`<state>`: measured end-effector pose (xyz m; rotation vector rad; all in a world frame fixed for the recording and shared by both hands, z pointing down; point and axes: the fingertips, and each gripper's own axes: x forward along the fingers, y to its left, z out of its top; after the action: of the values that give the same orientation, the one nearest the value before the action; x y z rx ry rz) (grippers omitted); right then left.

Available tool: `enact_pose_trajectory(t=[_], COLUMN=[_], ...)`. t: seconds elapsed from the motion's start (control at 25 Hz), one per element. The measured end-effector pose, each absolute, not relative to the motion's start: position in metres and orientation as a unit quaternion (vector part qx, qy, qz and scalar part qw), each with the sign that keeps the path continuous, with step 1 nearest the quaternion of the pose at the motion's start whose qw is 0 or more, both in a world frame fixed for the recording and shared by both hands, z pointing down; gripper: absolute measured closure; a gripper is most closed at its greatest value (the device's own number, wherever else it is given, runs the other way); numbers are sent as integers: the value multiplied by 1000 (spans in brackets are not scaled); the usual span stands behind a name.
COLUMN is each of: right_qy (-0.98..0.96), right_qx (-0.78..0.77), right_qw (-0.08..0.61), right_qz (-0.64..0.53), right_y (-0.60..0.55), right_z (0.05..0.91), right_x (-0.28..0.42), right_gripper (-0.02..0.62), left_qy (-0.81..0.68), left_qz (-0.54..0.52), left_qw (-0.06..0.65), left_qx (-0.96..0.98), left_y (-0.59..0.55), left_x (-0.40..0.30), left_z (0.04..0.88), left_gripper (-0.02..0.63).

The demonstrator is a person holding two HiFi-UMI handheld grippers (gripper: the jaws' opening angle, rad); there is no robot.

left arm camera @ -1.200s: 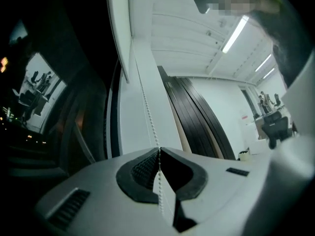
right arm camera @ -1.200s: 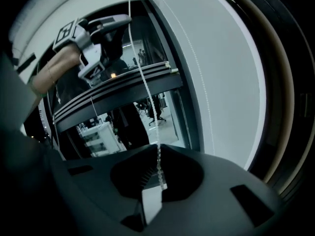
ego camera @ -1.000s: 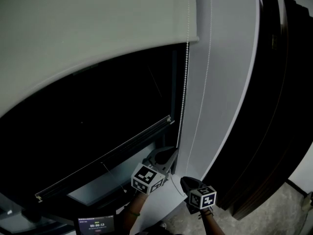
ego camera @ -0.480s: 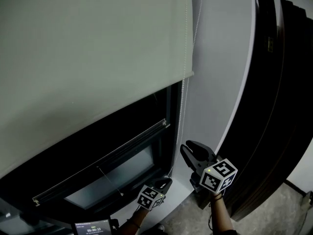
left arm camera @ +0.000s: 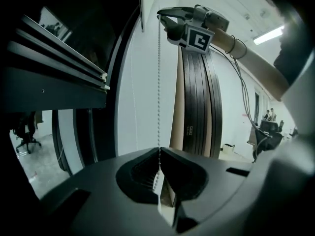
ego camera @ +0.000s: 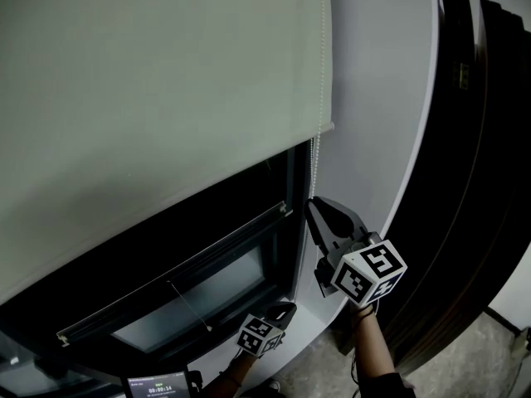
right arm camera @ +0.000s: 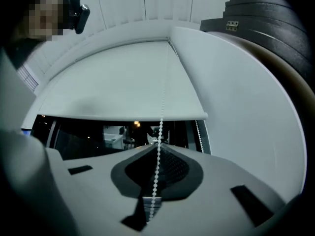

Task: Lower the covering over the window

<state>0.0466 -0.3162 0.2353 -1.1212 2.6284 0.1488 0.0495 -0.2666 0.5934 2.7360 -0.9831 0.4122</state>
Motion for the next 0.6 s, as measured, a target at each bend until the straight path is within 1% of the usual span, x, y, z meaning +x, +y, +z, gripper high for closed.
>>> enact_pose_trajectory(t=[0.04, 0.24, 0.36, 0.44, 0.52, 0.6], right_qy=[908, 900, 894, 892, 891, 889], right_qx=[-391, -408, -429, -435, -439, -446], right_qw=[142, 144, 111, 113, 115, 97], right_qz=[48, 52, 59, 44, 24, 16], right_y=[-317, -318, -326, -327, -328, -330], right_z=[235, 237, 262, 281, 296, 317], right_x=[47, 50, 50, 52, 56, 57], right_gripper=[571, 575, 575, 575, 576, 576], left_qy=[-334, -330, -308, -297, -298, -302], left_qz=[139, 141, 195, 218, 212, 187], left_qw=[103, 111, 102, 95, 105, 117], left_qx=[926, 927, 926, 925, 925, 927], left_y=[-267, -266, -255, -244, -237, -237], left_x=[49, 49, 51, 49, 44, 40], left_z=[593, 594, 614, 629, 639, 638], left_gripper=[597, 597, 597, 595, 594, 594])
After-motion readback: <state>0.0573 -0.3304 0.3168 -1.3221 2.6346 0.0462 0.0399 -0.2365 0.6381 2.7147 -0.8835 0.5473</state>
